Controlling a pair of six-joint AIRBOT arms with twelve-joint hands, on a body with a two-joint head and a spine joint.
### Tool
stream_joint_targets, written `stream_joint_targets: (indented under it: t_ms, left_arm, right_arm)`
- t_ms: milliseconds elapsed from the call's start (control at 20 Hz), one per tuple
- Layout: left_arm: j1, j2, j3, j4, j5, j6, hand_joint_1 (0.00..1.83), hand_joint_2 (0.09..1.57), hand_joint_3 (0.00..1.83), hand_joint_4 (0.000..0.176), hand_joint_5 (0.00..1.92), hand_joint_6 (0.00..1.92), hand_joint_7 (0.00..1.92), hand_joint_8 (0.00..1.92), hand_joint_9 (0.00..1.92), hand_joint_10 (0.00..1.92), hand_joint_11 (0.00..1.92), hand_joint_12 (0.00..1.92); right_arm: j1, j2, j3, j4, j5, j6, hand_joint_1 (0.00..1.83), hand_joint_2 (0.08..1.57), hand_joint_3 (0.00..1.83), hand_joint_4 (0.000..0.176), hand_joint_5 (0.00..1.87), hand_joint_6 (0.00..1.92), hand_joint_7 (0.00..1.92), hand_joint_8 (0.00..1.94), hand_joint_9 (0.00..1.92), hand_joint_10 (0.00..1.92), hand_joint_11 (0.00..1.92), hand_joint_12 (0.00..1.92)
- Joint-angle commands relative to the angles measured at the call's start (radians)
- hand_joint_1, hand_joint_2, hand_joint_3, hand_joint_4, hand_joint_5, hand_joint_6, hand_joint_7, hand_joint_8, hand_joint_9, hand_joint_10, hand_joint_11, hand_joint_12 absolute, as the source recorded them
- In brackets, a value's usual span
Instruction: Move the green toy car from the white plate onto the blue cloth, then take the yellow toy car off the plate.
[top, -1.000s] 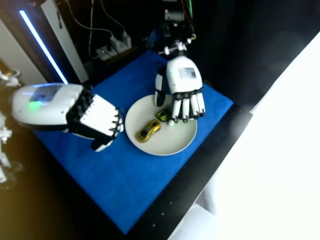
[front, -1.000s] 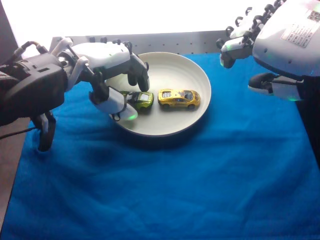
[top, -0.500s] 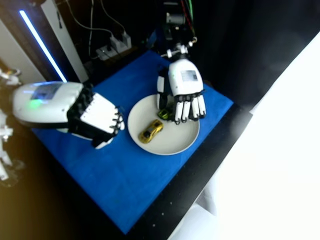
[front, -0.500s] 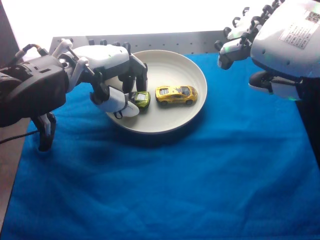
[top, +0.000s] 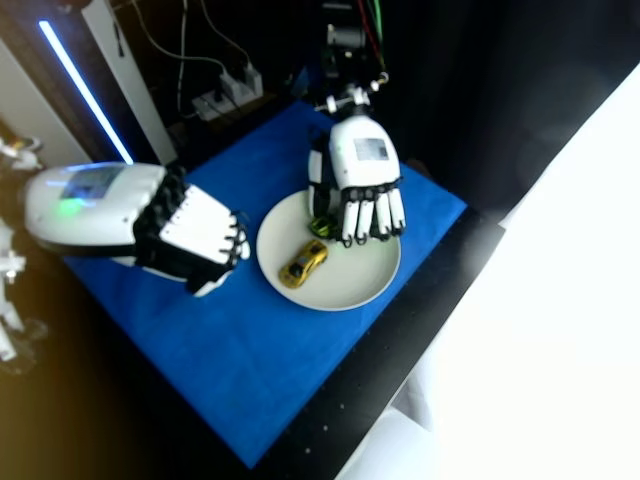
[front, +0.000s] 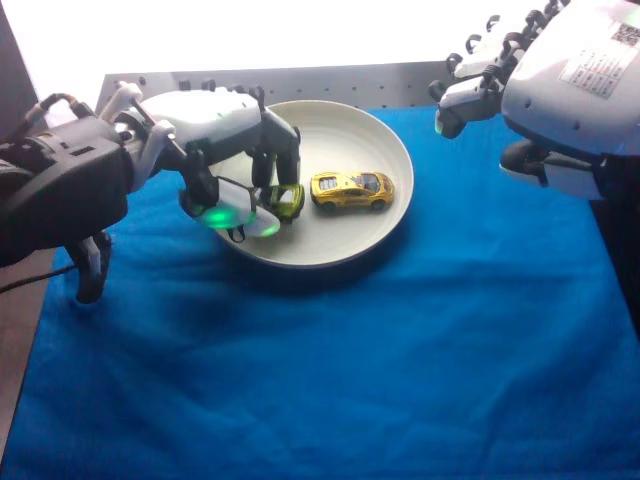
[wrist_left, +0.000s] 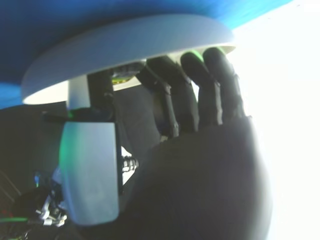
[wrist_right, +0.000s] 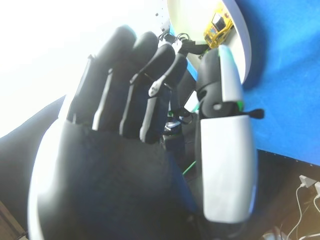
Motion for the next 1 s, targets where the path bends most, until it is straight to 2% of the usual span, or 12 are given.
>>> stream_joint_targets:
  t_ms: [0,50,200,250,300,350,400,500,550,700,800,950]
  left_arm:
    - [-0.01,0.012,-0.009,0.005,-0.144,0.0,1.18,1.2,0.0,0.0,0.89,1.22,0.76,1.29,0.17,1.55,0.0,1.92]
    - [-0.01,0.027,-0.026,0.008,-0.164,0.0,1.17,1.2,0.0,0.019,0.88,1.2,0.79,1.3,0.34,1.57,0.0,1.92]
    - [-0.01,0.087,-0.099,0.036,-0.241,0.0,1.34,1.2,0.01,0.0,0.79,1.13,0.8,1.36,0.7,1.58,0.51,1.92]
    - [-0.01,0.108,-0.124,0.048,-0.264,0.0,1.21,1.2,0.0,0.0,0.86,1.13,0.75,1.42,0.6,1.57,0.41,1.92]
    - [-0.009,0.124,-0.145,0.058,-0.284,0.0,1.19,1.21,0.0,0.0,0.89,1.22,0.69,1.38,0.26,1.48,0.08,1.92]
    - [-0.003,0.144,-0.17,0.069,-0.306,0.0,1.1,1.19,0.0,0.0,0.86,1.21,0.56,1.01,0.09,1.34,0.02,1.92]
    - [0.008,0.172,-0.203,0.08,-0.337,0.0,1.16,1.23,0.0,0.0,0.85,1.32,0.6,1.28,0.14,1.22,0.0,1.92]
    - [0.039,0.22,-0.258,0.091,-0.395,0.0,1.22,1.16,0.0,0.0,0.89,1.01,0.93,1.25,0.7,1.38,0.39,1.92]
    - [0.061,0.25,-0.292,0.097,-0.426,0.0,1.23,1.18,0.0,0.0,0.86,0.95,0.87,1.43,0.73,1.61,0.57,1.92]
    - [0.133,0.336,-0.385,0.107,-0.502,0.0,1.23,1.18,0.0,0.0,0.96,0.86,0.78,1.51,0.36,1.76,0.16,1.92]
    - [0.195,0.387,-0.444,0.106,-0.552,0.0,1.21,1.16,0.0,0.0,0.85,1.08,0.95,1.22,0.66,1.36,0.29,1.88]
    - [0.276,0.437,-0.511,0.102,-0.595,-0.001,1.2,1.16,0.0,0.0,0.9,1.02,0.88,1.29,0.42,1.46,0.05,1.92]
  right_arm:
    - [0.006,-0.001,-0.001,0.006,0.12,-0.005,1.29,1.01,0.0,0.0,0.76,0.54,0.69,1.04,0.63,1.32,0.58,1.76]
    - [0.006,0.0,-0.001,0.006,0.12,-0.005,1.28,1.01,0.0,0.0,0.76,0.55,0.69,1.03,0.62,1.33,0.58,1.78]
    - [0.006,0.0,-0.001,0.006,0.12,-0.005,1.24,1.04,0.0,0.0,0.73,0.56,0.66,0.98,0.58,1.31,0.51,1.77]
    - [0.005,0.0,-0.002,0.006,0.12,-0.005,1.25,1.04,0.0,0.0,0.73,0.56,0.66,1.01,0.58,1.34,0.54,1.78]
    - [0.004,0.0,-0.002,0.006,0.12,-0.005,1.25,1.04,0.0,0.0,0.73,0.56,0.66,1.02,0.57,1.35,0.53,1.77]
    - [0.003,0.0,-0.002,0.007,0.12,-0.005,1.29,1.03,0.0,0.0,0.72,0.56,0.66,1.06,0.6,1.38,0.58,1.79]
    - [0.002,0.0,-0.002,0.009,0.12,-0.005,1.27,1.04,0.0,0.0,0.71,0.55,0.64,1.06,0.58,1.38,0.56,1.78]
    - [0.0,0.0,-0.002,0.012,0.12,-0.005,1.29,1.03,0.0,0.0,0.72,0.54,0.64,1.14,0.61,1.43,0.6,1.8]
    - [-0.001,0.0,-0.002,0.013,0.12,-0.005,1.28,1.04,0.0,0.0,0.72,0.53,0.62,1.17,0.59,1.44,0.57,1.8]
    - [-0.003,0.001,-0.002,0.021,0.119,-0.005,1.31,1.04,0.0,0.0,0.74,0.46,0.62,1.14,0.59,1.38,0.54,1.79]
    - [-0.004,0.001,-0.002,0.023,0.119,-0.005,1.26,1.05,0.0,0.0,0.74,0.45,0.62,1.11,0.56,1.36,0.5,1.78]
    - [-0.004,0.001,-0.001,0.028,0.119,-0.005,1.23,1.05,0.0,0.0,0.75,0.44,0.65,0.99,0.59,1.27,0.53,1.72]
